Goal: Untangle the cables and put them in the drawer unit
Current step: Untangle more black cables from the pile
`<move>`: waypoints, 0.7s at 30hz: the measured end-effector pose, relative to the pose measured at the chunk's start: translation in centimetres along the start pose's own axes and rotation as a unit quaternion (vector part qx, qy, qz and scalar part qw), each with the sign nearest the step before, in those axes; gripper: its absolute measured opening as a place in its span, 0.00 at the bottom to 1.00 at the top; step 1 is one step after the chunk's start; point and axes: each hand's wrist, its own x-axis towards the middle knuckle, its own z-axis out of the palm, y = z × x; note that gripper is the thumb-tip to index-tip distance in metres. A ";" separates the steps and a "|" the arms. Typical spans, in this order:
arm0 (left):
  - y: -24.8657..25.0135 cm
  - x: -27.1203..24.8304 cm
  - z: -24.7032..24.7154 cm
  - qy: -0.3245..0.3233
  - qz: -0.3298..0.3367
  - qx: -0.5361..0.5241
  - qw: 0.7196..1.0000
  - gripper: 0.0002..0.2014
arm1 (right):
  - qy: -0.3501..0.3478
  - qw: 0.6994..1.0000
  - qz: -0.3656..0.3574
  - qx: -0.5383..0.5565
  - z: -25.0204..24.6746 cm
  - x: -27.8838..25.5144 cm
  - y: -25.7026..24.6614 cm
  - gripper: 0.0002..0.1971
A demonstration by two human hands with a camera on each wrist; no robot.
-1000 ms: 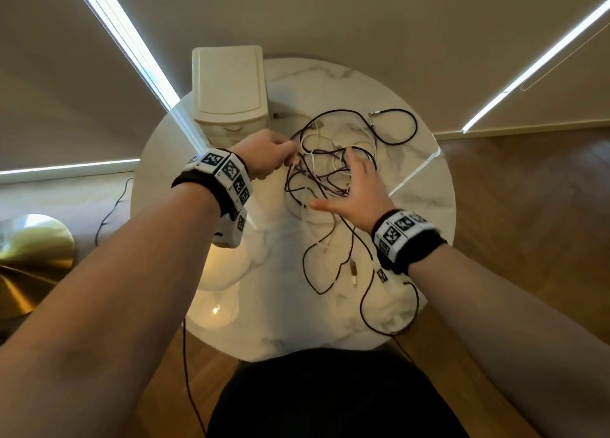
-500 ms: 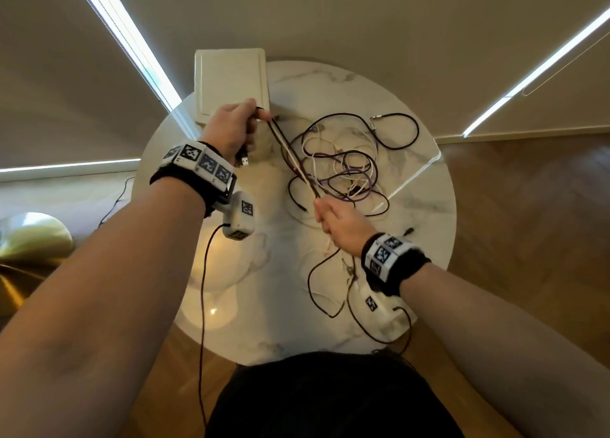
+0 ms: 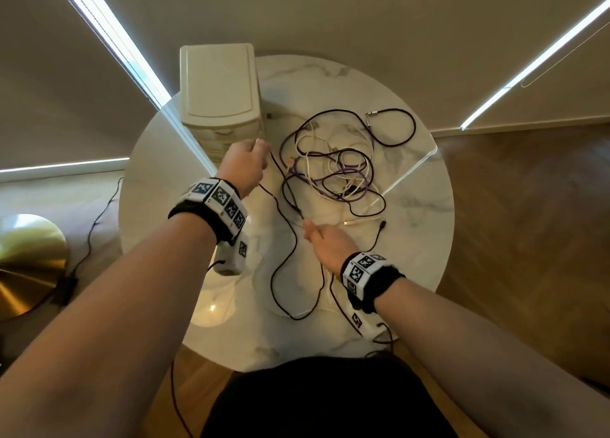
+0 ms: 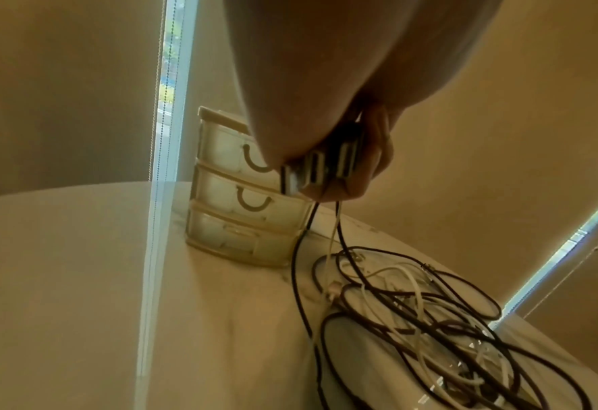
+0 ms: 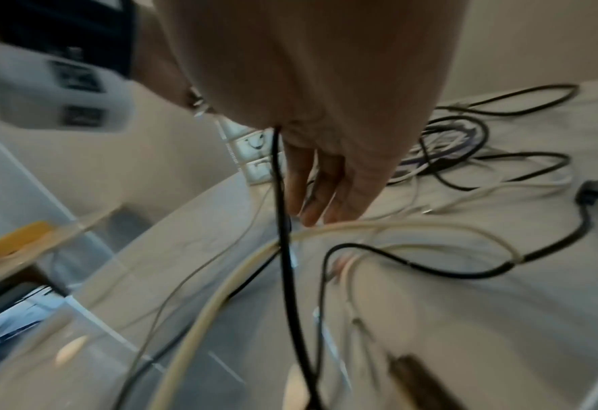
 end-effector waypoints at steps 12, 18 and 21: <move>-1.0 0.1 0.2 -0.017 -0.017 -0.016 1.000 0.15 | 0.232 0.970 0.019 -0.070 -6.3 7.3 4.8 0.17; -1.8 0.8 1.1 -0.028 -0.027 -0.026 0.999 0.16 | 0.210 0.967 -0.006 -0.146 -6.5 9.4 5.5 0.16; -2.0 0.9 1.3 -0.034 -0.033 -0.026 0.999 0.16 | 0.229 0.968 -0.003 -0.107 -6.7 10.1 5.5 0.17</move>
